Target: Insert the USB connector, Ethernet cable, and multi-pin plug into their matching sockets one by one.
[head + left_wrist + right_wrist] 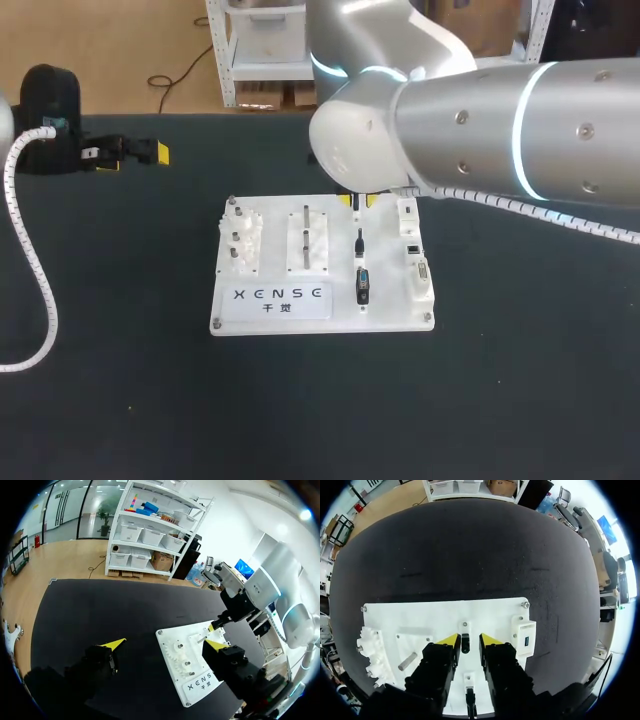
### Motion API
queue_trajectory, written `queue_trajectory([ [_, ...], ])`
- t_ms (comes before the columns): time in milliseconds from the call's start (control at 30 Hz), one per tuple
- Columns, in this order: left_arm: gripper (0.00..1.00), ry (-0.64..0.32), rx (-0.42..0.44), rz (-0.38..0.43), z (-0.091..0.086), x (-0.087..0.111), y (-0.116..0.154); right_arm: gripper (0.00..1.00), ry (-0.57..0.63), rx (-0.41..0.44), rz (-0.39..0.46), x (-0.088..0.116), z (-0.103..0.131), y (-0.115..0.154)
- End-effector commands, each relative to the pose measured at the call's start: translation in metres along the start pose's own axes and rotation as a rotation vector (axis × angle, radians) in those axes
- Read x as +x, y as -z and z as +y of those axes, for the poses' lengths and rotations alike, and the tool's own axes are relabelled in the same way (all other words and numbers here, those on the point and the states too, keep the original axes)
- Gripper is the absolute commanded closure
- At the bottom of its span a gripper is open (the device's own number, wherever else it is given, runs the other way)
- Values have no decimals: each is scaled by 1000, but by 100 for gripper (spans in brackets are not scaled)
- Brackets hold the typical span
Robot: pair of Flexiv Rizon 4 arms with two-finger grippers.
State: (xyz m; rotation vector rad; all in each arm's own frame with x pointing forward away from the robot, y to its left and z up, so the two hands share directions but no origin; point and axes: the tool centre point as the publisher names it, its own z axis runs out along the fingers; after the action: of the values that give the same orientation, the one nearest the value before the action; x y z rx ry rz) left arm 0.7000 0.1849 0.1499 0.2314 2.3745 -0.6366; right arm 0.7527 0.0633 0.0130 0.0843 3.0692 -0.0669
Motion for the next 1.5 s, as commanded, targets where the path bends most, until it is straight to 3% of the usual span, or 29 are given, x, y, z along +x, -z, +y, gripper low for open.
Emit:
queue_trajectory([
  [33, 0, 0, 0, 0, 0, 0, 0, 80, 2, -5, -5, 4, -1, 1],
  [367, 0, 0, 0, 0, 0, 0, 0, 100, 15, -4, -14, 5, 2, 2],
  [933, 0, 0, 0, 0, 0, 0, 0, 100, 19, -36, -87, 10, -3, 28],
  [1200, 0, 0, 0, 0, 0, 0, 0, 100, 7, -53, -119, 17, -26, 44],
  [1500, 0, 0, 0, 0, 0, 0, 0, 100, -3, -11, -119, 21, -57, 34],
])
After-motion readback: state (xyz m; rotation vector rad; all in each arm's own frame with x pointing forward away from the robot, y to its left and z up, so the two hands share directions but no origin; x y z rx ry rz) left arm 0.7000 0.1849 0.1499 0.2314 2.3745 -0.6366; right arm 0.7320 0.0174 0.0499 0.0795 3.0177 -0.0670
